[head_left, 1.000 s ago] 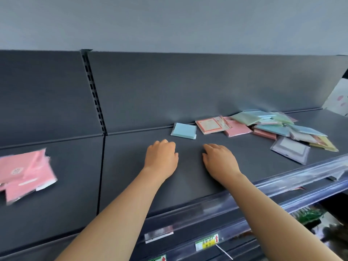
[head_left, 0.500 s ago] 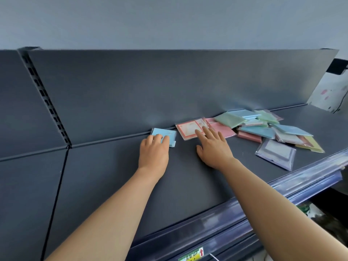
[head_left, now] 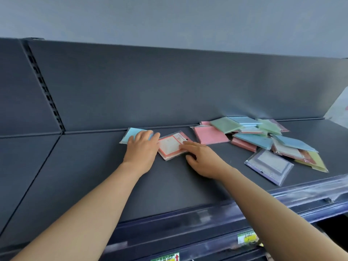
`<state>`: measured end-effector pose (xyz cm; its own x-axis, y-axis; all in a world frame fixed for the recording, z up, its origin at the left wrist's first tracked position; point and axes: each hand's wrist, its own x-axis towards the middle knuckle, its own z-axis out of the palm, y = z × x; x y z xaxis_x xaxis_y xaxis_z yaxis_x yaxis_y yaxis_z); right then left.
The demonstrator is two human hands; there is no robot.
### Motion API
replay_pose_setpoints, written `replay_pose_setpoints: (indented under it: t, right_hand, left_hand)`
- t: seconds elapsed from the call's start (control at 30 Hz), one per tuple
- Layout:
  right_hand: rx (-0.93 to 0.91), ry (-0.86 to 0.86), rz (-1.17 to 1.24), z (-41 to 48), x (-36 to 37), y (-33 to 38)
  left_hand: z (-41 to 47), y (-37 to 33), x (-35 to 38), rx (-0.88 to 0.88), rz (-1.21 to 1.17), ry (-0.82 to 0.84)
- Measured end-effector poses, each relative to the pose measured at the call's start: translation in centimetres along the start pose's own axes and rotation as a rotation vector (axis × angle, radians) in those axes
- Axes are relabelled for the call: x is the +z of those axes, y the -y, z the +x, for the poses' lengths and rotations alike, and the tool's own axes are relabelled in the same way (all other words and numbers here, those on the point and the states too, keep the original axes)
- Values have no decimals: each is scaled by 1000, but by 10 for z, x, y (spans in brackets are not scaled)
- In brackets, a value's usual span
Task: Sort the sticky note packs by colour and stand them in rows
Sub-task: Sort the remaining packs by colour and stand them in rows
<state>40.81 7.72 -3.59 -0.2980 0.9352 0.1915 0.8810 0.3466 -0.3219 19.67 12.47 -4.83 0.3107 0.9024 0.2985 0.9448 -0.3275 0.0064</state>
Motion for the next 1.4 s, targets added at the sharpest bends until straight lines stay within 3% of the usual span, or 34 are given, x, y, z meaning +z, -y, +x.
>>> replay_pose_setpoints:
  t: [0.07, 0.17, 0.37, 0.5, 0.57, 0.73, 0.9, 1.13, 1.3, 1.4]
  right_hand:
    - [100, -97, 8, -2, -5, -12]
    - [319, -80, -145, -2, -8, -36]
    - [200, -133, -187, -10, -6, -37]
    - [173, -242, -39, -13, -6, -36]
    - [229, -269, -3, -11, -5, -36]
    - [310, -64, -88, -6, -3, -37]
    - [342, -160, -105, -9, -11, -29]
    - [375, 80, -8, -2, -17, -31]
    - [454, 88, 82, -6, -23, -22]
    - [451, 6, 198, -10, -28, -16]
  left_hand:
    - [-1, -11, -1, -22, -23, 44]
    - [-2, -18, 2, -5, -11, 87]
    - [-11, -22, -4, -85, -44, 73]
    - [-17, -23, -18, -168, -14, 36]
    - [-18, -24, -25, -216, -23, 91]
    - [-13, -29, -37, -302, -57, 249]
    - [-16, -19, -34, -430, -252, 337]
    - [-30, -19, -44, -499, -440, 279]
    - [-39, -20, -46, -530, -555, 175]
    - [-43, -23, -48, -537, -586, 112]
